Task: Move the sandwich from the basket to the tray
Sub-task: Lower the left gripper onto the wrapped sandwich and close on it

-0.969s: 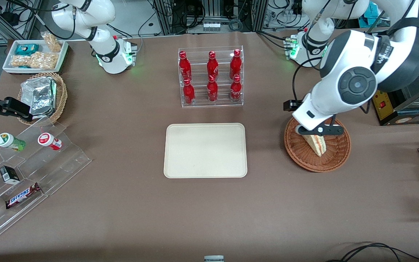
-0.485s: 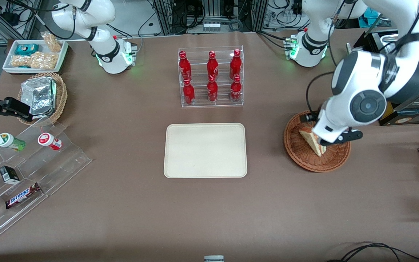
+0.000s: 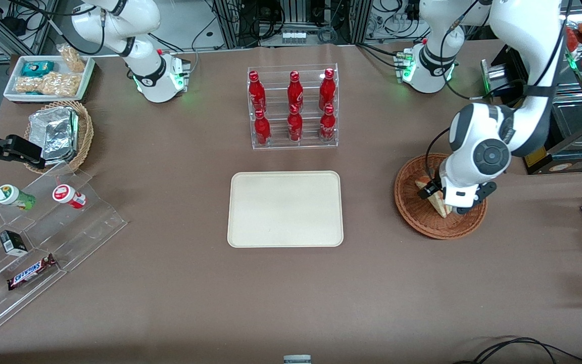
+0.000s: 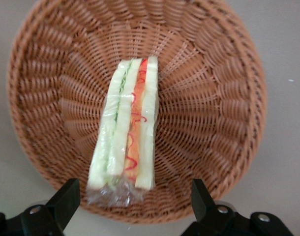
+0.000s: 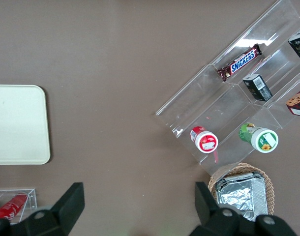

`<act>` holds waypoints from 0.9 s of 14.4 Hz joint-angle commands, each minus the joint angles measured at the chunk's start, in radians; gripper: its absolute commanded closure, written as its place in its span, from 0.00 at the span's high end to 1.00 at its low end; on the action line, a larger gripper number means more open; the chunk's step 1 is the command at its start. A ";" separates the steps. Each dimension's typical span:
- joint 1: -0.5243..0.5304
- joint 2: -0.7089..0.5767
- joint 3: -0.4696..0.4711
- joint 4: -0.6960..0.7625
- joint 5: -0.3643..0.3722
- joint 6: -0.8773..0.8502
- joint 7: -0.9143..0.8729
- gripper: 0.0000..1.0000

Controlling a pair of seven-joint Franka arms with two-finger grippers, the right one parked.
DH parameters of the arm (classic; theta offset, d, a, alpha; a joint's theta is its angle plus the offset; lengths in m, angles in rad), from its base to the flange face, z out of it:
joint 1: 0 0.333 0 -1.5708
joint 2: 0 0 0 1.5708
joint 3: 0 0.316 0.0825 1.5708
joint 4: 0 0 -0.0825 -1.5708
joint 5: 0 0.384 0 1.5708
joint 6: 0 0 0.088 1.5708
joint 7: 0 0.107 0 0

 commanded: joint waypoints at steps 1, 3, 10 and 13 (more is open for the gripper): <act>0.019 -0.010 0.016 -0.028 0.013 0.027 -0.036 1.00; 0.023 0.002 0.018 -0.028 0.013 0.026 -0.033 1.00; 0.024 0.066 0.018 -0.006 0.015 0.070 -0.019 0.12; 0.012 0.030 0.018 -0.008 0.025 0.064 -0.012 0.09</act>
